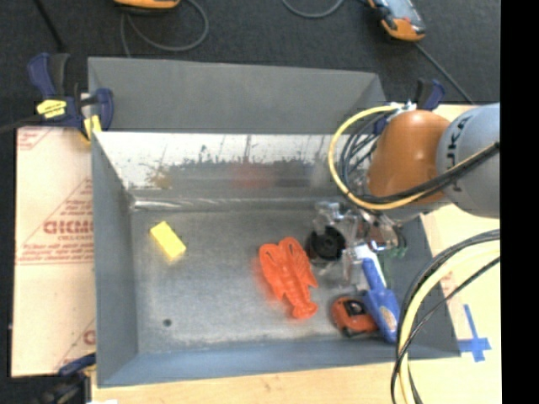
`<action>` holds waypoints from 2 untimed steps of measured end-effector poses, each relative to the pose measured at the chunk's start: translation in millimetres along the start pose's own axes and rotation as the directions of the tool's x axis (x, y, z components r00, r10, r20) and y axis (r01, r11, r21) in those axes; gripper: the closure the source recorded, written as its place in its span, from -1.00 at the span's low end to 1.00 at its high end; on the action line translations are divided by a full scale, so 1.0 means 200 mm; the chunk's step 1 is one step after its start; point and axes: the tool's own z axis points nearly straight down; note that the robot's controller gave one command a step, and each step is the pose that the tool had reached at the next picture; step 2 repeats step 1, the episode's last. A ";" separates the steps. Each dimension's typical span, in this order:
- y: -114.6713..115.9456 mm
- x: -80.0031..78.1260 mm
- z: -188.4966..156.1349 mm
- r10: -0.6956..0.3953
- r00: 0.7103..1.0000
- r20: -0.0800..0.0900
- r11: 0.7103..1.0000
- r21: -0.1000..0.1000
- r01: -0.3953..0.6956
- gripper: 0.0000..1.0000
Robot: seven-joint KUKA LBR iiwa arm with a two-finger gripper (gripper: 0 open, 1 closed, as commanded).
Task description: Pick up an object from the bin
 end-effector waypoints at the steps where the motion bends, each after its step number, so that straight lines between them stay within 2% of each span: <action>1: -0.04 -0.03 0.04 0.298 0.954 0.011 0.954 0.001 -0.298 1.00; 2: -0.04 -0.03 0.04 0.298 0.954 0.011 0.954 0.001 -0.298 1.00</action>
Offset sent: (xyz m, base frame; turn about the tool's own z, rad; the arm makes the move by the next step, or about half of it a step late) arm 0.0000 0.0000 0.0000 0.0000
